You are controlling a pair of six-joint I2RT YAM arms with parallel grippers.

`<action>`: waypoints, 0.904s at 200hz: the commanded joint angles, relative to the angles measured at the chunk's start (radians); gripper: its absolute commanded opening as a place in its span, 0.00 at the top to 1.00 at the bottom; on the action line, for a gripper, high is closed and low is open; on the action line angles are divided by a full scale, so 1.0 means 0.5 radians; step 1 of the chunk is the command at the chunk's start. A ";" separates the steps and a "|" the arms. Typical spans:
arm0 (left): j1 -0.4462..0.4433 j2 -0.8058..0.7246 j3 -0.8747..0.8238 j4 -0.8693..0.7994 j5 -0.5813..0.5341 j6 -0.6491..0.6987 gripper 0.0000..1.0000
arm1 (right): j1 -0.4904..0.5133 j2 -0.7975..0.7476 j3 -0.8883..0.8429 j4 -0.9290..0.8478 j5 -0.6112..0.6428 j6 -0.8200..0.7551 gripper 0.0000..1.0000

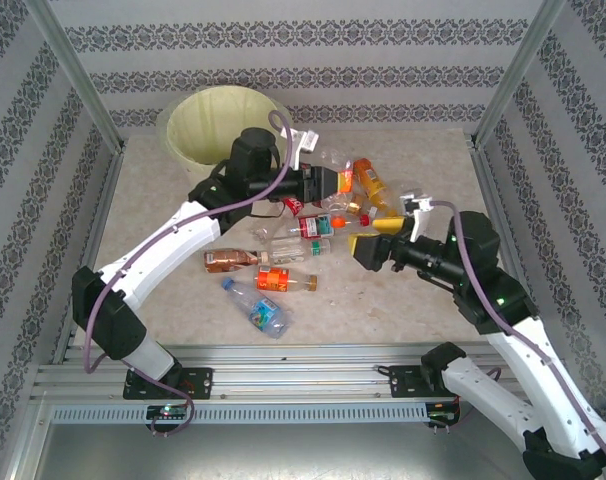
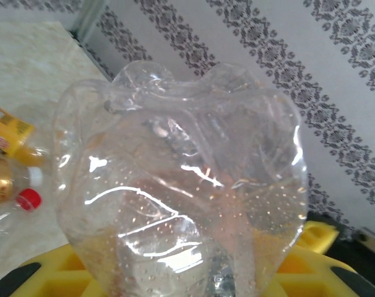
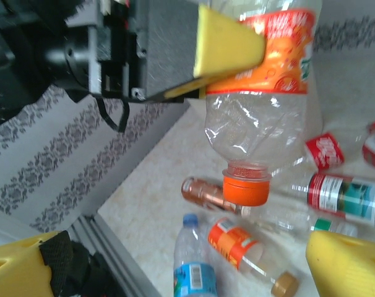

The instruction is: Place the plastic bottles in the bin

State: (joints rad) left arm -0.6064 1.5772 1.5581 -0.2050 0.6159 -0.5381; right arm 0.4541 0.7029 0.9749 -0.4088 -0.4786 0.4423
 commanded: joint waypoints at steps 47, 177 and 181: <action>0.259 -0.060 0.432 -0.619 -0.194 0.258 0.58 | -0.001 -0.046 0.226 0.222 0.124 -0.034 0.02; 0.867 0.156 0.995 -0.800 -0.594 0.580 0.58 | 0.000 0.009 0.452 0.063 0.091 -0.217 0.02; 0.867 0.164 0.988 -0.793 -0.618 0.607 0.58 | 0.000 0.006 0.453 0.061 0.099 -0.218 0.02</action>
State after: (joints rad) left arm -0.1806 1.6169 2.0418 -0.5766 0.4122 -0.3374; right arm 0.4541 0.7090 1.1728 -0.3588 -0.4274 0.3626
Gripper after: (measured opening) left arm 0.428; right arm 0.982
